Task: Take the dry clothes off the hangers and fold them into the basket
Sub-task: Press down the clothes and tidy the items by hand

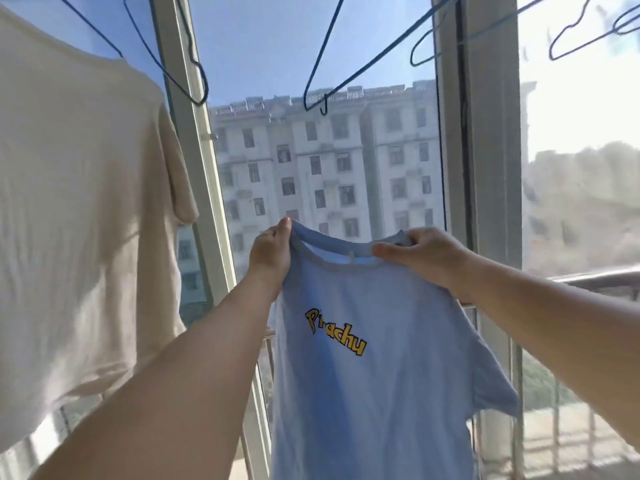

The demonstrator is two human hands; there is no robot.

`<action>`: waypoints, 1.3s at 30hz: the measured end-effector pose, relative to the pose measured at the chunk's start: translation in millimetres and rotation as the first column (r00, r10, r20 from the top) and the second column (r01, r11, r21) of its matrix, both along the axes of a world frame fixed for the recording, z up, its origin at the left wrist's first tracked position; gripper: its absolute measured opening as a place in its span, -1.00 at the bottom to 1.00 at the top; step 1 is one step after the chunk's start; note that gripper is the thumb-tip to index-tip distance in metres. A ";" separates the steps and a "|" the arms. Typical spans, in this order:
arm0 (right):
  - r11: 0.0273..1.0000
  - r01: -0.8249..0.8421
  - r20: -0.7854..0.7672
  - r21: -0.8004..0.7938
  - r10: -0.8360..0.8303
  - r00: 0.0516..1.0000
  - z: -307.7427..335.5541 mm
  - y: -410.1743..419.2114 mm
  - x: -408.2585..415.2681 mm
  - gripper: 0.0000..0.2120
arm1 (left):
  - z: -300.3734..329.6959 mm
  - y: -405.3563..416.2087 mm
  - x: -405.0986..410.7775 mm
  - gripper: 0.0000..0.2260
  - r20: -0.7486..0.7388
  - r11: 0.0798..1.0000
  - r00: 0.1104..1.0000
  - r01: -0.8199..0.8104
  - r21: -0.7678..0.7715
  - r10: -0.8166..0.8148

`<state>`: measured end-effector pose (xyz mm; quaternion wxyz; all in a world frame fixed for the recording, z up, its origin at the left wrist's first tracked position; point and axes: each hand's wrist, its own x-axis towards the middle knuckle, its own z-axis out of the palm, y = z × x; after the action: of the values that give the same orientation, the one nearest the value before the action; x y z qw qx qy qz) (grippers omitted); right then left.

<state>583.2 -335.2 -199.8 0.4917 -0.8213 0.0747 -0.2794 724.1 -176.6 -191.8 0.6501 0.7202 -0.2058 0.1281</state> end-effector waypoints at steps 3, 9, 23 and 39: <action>0.999 -0.035 -0.167 -0.029 0.030 0.985 -49.3 -15.9 -11.9 -0.65 | -48.7 -5.5 -9.9 -0.65 0.016 0.989 1.000 0.023 0.143 -0.026; 0.996 -0.063 -0.368 -0.065 0.034 0.929 -137.2 -48.1 -36.4 -0.71 | -144.2 -10.6 -33.0 -0.60 -0.065 0.929 0.995 0.090 0.358 -0.071; 0.974 0.221 -0.301 -0.046 -0.224 0.927 -240.3 -131.3 -81.0 -0.94 | -265.2 -34.1 -108.8 -0.64 -0.484 0.769 0.844 0.464 0.440 -0.232; 0.988 0.043 -0.603 -0.149 -0.125 0.788 -318.7 -212.5 -177.0 -0.91 | -329.1 -97.2 -207.6 -0.74 -0.501 0.691 0.864 0.394 0.606 -0.054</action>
<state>406.2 -547.7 -518.5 0.3750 -0.8929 0.2480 -0.0250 516.6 -273.8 -520.9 0.3742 0.8868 -0.1731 -0.2088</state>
